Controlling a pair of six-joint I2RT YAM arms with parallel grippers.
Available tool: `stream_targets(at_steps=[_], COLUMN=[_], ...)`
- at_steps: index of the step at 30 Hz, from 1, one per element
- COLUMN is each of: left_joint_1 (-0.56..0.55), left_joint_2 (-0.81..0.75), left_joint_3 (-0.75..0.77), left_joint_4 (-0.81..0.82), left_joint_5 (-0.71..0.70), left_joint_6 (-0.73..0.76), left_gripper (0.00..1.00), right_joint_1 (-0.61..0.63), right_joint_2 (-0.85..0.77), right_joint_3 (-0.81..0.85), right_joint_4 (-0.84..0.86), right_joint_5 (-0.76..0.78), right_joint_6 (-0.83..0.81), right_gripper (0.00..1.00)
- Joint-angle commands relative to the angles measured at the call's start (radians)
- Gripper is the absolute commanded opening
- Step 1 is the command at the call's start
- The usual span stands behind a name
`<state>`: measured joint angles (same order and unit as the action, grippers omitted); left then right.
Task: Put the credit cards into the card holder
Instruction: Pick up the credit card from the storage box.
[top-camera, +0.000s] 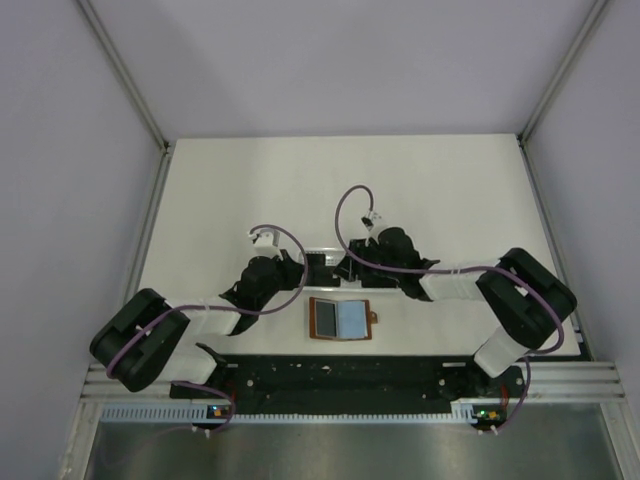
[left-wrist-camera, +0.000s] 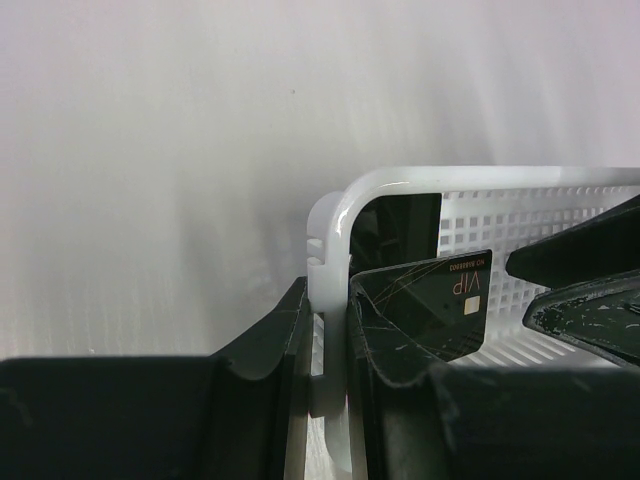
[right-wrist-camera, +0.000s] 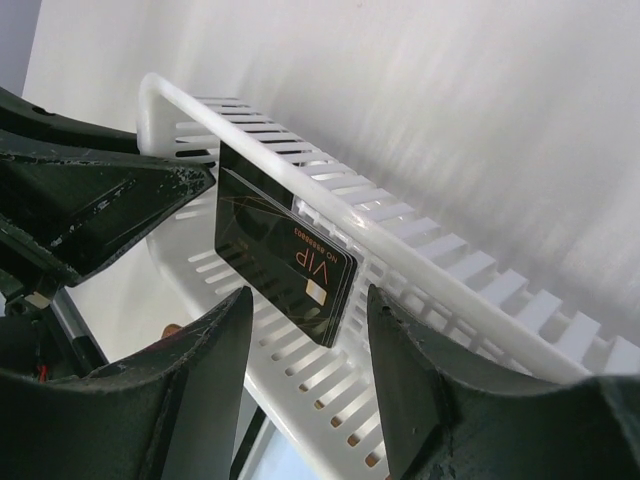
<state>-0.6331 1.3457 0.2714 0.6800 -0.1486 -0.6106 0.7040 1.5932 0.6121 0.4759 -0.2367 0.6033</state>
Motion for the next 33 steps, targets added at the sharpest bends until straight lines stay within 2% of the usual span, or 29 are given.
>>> stream_targets(at_steps=[1, 10, 25, 33], left_joint_1=[-0.005, -0.005, -0.004, -0.005], left_joint_2=[-0.014, -0.02, -0.016, -0.013], left_joint_3=[0.008, 0.006, -0.003, -0.003], left_joint_4=[0.112, 0.112, 0.118, 0.116], left_joint_5=[0.023, 0.024, 0.02, 0.021], left_joint_6=[-0.025, -0.026, -0.032, -0.031], left_gripper=[0.0, 0.0, 0.0, 0.0], right_joint_1=[-0.008, -0.008, -0.008, -0.009], right_joint_2=[0.04, 0.106, 0.129, 0.123], right_joint_3=[0.038, 0.044, 0.009, -0.009], right_joint_4=[0.042, 0.119, 0.286, 0.334], right_joint_5=[-0.009, -0.111, -0.239, -0.237], right_joint_6=[-0.014, 0.024, 0.098, 0.101], right_gripper=[0.5, 0.5, 0.5, 0.49])
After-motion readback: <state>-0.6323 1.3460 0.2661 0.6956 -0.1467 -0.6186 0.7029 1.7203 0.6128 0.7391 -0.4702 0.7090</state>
